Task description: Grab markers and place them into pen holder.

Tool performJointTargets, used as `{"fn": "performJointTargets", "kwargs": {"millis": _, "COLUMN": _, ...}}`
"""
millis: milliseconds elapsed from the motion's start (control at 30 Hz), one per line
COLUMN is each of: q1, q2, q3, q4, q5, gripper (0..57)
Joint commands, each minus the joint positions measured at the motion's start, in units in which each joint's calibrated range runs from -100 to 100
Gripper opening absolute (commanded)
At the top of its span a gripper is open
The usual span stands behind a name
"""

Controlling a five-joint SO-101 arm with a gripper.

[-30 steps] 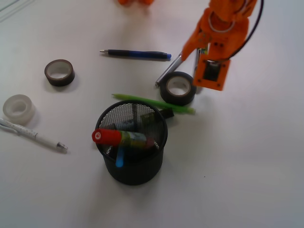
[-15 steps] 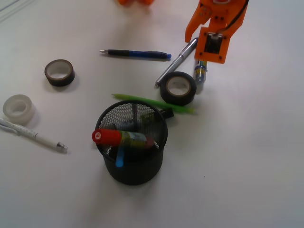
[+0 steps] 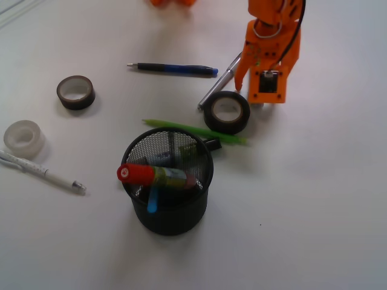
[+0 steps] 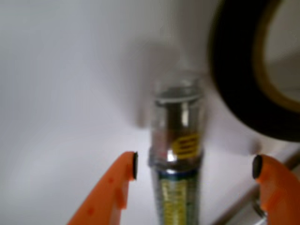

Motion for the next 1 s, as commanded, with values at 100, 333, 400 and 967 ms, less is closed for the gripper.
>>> {"fn": "performJointTargets", "kwargs": {"millis": 100, "q1": 0.3, "q2": -8.2, "q3": 6.7, "q4": -1.0, "q5": -1.7, "gripper": 27.7}}
{"fn": "performJointTargets", "kwargs": {"millis": 333, "q1": -2.8, "q2": -8.4, "q3": 7.2, "q4": -4.7, "q5": -1.7, "gripper": 27.5}}
{"fn": "performJointTargets", "kwargs": {"millis": 400, "q1": -3.3, "q2": -8.2, "q3": 8.6, "q4": -8.1, "q5": -1.7, "gripper": 26.8}}
{"fn": "performJointTargets", "kwargs": {"millis": 967, "q1": -3.8, "q2": -8.3, "q3": 25.0, "q4": -26.4, "q5": -1.3, "gripper": 21.4}}
